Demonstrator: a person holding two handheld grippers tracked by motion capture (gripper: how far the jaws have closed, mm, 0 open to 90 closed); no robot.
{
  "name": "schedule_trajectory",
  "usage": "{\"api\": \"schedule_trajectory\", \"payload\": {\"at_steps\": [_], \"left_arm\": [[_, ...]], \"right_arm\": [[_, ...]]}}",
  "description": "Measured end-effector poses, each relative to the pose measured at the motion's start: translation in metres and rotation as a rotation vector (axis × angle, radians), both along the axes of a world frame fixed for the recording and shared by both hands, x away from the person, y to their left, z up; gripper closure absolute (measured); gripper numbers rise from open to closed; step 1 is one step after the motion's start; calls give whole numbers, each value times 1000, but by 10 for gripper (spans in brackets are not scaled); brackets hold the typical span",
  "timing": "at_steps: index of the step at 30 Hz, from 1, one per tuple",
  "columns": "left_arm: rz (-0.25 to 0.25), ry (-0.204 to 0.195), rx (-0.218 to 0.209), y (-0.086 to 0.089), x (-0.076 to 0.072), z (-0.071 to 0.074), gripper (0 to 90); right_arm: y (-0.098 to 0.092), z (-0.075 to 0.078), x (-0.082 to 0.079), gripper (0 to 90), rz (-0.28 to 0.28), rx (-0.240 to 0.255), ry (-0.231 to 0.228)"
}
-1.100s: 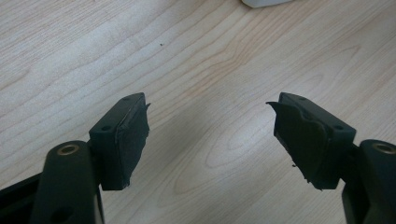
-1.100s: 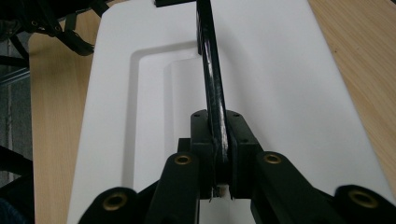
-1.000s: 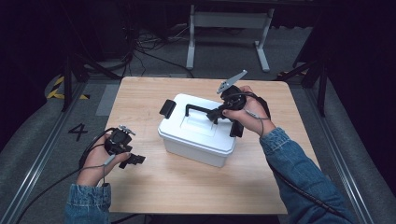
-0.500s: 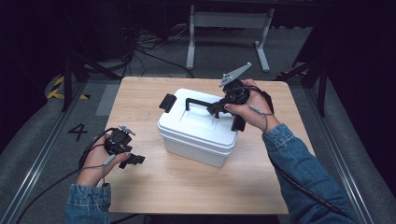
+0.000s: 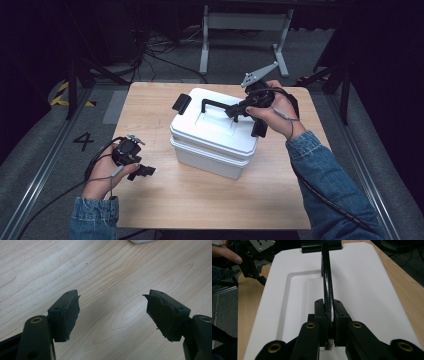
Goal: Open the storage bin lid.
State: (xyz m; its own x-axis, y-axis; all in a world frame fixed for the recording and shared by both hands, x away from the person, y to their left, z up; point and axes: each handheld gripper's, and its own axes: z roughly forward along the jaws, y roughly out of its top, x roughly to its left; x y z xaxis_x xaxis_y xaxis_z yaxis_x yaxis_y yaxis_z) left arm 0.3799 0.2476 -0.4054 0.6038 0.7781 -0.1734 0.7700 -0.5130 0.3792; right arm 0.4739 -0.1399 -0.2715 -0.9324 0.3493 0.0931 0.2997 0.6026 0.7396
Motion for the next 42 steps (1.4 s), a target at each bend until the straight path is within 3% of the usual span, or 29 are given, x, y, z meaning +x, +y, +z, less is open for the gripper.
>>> {"api": "schedule_trajectory", "payload": {"at_steps": [11,42], "left_arm": [[0,0,0,0,0,0,269],[-10,13,13,-4,0,-2,267]], "right_arm": [[-28,11,1,848,-54,14,-28],[-140,18,14,848,-312,25,-46]]}}
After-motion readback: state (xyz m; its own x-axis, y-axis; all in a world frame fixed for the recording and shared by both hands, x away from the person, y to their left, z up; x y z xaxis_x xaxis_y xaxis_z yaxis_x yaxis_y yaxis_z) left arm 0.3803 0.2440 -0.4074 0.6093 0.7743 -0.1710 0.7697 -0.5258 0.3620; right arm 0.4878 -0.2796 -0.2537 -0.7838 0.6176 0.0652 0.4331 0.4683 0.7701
